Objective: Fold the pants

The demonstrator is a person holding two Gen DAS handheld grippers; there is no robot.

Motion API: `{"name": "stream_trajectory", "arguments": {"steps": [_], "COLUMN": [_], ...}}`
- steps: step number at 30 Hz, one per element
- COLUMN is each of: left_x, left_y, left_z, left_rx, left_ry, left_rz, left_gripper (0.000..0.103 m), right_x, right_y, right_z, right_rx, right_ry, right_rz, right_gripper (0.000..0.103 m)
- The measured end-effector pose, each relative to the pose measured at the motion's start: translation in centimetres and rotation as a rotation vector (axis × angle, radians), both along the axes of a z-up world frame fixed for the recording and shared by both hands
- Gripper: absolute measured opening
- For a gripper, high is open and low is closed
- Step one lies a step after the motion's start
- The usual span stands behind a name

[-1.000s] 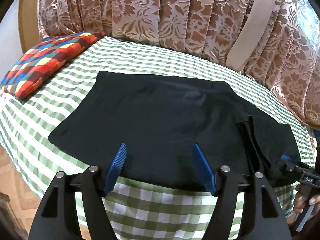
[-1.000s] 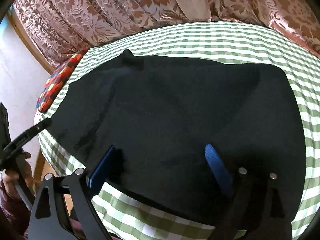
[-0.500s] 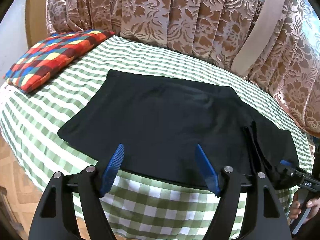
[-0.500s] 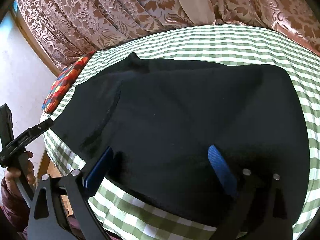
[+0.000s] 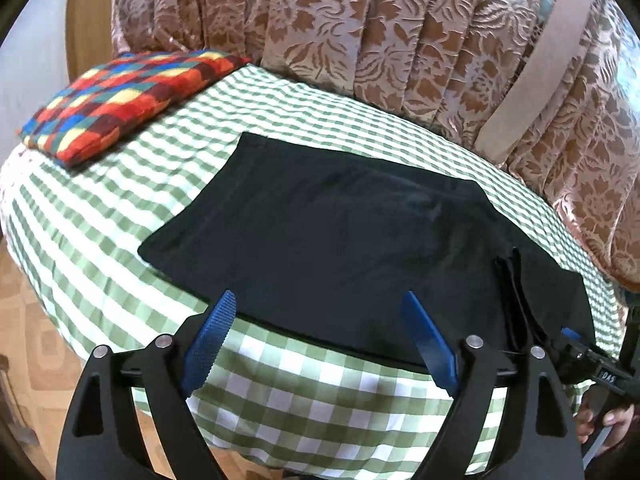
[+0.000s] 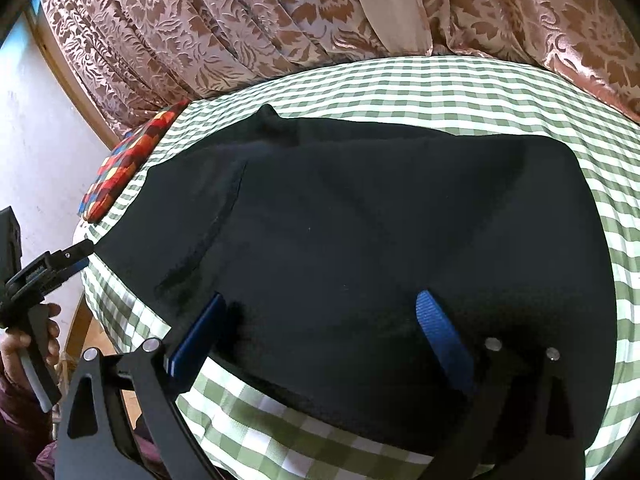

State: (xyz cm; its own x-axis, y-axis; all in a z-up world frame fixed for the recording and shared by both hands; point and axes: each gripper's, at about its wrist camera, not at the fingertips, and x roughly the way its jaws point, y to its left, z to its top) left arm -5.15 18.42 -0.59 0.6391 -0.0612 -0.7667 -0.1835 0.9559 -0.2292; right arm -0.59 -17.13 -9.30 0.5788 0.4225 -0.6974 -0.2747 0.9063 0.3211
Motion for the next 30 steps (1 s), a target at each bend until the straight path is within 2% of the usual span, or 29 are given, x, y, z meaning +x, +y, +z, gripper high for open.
{"name": "stream_trajectory", "arguments": {"steps": [1, 3, 6, 10, 11, 13, 16, 26, 30], "left_x": [-0.1, -0.3, -1.2, -3.0, -3.3, -3.2, -2.4, -0.7, 0.4], "left_y": [0.3, 2.0, 5.5, 9.6, 10.3, 11.0, 11.2, 12.5, 12.6], "left_z": [-0.2, -1.2, -2.6, -3.9, -4.0, -4.2, -4.6, -6.8, -6.9], "left_rx": [-0.021, -0.144, -0.325, -0.506, -0.536, -0.577, -0.598, -0.601, -0.560], "left_ry": [0.013, 0.050, 0.073, 0.026, 0.009, -0.007, -0.006, 0.056, 0.075], "left_rz": [0.010, 0.040, 0.136, 0.267, 0.287, 0.304, 0.324, 0.393, 0.413], "left_gripper": [0.085, 0.085, 0.085, 0.084, 0.082, 0.072, 0.061, 0.061, 0.032], "right_x": [0.0, 0.0, 0.0, -0.1, -0.1, -0.2, -0.2, -0.2, -0.2], "right_y": [0.0, 0.0, 0.0, 0.2, 0.2, 0.2, 0.3, 0.6, 0.6], "right_z": [0.0, 0.0, -0.1, -0.1, -0.1, -0.1, -0.1, -0.1, -0.1], "right_rx": [-0.001, -0.002, -0.007, -0.014, -0.016, -0.019, -0.018, -0.029, -0.030], "right_ry": [-0.001, -0.004, -0.010, -0.015, -0.016, -0.019, -0.018, -0.021, -0.021], "right_rz": [0.001, 0.002, 0.004, 0.006, 0.006, 0.007, 0.007, 0.005, 0.005], "right_gripper": [0.096, 0.096, 0.096, 0.097, 0.097, 0.097, 0.097, 0.099, 0.099]}}
